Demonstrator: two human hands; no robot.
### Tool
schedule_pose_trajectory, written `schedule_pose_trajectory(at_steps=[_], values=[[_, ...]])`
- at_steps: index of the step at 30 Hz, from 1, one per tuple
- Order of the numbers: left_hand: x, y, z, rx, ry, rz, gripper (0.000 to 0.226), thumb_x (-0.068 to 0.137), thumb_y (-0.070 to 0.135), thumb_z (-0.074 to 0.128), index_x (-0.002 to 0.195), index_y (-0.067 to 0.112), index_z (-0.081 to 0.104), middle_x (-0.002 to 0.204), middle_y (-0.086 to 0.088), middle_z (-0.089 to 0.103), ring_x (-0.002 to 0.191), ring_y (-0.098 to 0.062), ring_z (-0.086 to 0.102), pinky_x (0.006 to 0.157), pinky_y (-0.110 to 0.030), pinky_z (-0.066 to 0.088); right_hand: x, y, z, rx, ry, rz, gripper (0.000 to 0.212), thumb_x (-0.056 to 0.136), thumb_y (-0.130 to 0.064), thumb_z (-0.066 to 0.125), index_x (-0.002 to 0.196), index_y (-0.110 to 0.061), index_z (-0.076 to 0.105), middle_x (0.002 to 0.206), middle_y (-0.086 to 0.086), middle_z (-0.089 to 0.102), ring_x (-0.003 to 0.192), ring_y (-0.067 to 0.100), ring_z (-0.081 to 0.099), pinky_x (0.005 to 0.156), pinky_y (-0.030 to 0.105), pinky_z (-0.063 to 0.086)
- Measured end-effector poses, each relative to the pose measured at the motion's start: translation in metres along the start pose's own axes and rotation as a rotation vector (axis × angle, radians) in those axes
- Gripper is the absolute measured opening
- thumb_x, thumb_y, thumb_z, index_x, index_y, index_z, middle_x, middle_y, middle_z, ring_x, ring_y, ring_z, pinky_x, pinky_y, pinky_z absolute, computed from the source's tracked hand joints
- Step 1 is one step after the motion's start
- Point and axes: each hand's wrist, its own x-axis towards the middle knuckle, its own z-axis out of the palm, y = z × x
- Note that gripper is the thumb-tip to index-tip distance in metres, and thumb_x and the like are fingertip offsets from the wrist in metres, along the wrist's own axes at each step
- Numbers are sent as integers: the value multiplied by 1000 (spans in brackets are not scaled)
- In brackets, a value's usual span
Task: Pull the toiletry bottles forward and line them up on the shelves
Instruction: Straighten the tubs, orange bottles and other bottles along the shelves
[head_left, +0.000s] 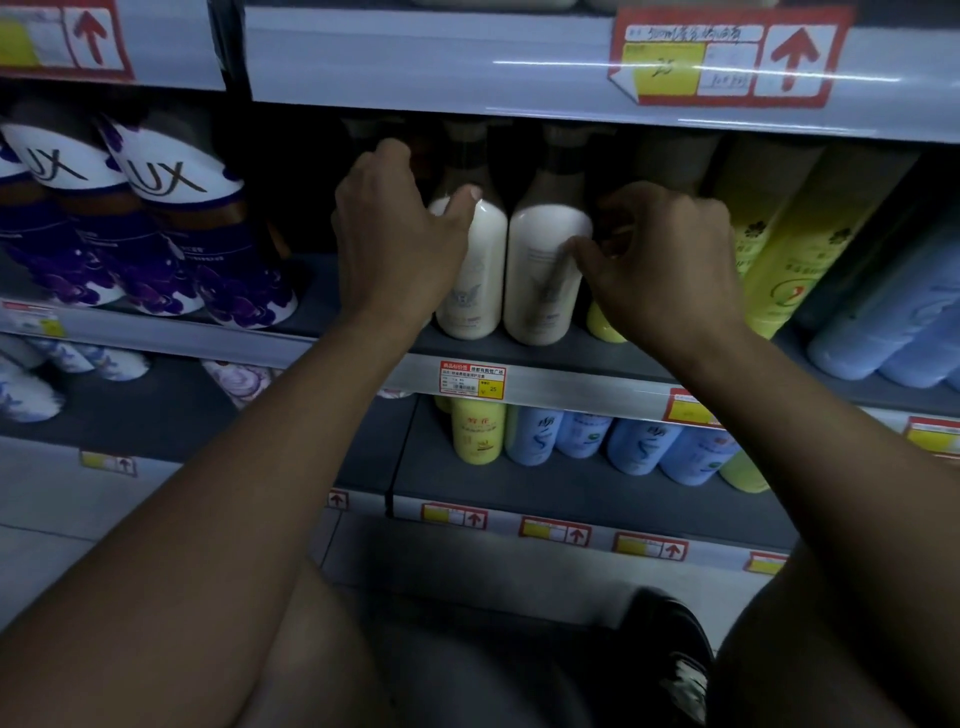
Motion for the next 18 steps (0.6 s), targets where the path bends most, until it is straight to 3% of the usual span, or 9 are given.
schedule_pose_trajectory(at_steps=[3,6,10,13,18], values=[[-5,6,-1,-34,35,-3,35,86,42,71,86,18,46,93,-9,65,89,-28,64,73,-33,43,-4,8,-10,53,11,2,27,87,-34,68,110,-19,74,92,-2,77,87,21,72,78,36,58],[-12,17,0,-112,17,34,21,86,36,66,87,22,51,91,0,69,85,-23,68,82,-41,53,-10,15,-16,137,-7,36,32,87,-20,65,118,-15,73,99,-3,77,90,11,72,85,25,55],[-22,32,9,-165,-13,73,10,85,28,63,93,22,61,93,6,71,82,-19,68,83,-43,54,-21,20,-15,341,-208,141,46,89,-18,65,135,-12,63,111,-6,73,101,3,69,94,23,56],[-30,44,16,-213,-40,65,13,85,22,62,96,19,69,91,7,71,78,-12,67,81,-38,54,-29,27,-20,273,-175,139,37,88,-25,63,123,-17,71,98,-8,76,92,9,71,85,32,58],[-51,73,33,-301,-189,162,16,88,19,64,102,19,73,87,7,74,72,-6,68,75,-35,57,-29,50,-37,233,36,333,18,83,-22,57,96,-22,70,71,-14,65,76,14,66,68,27,48]])
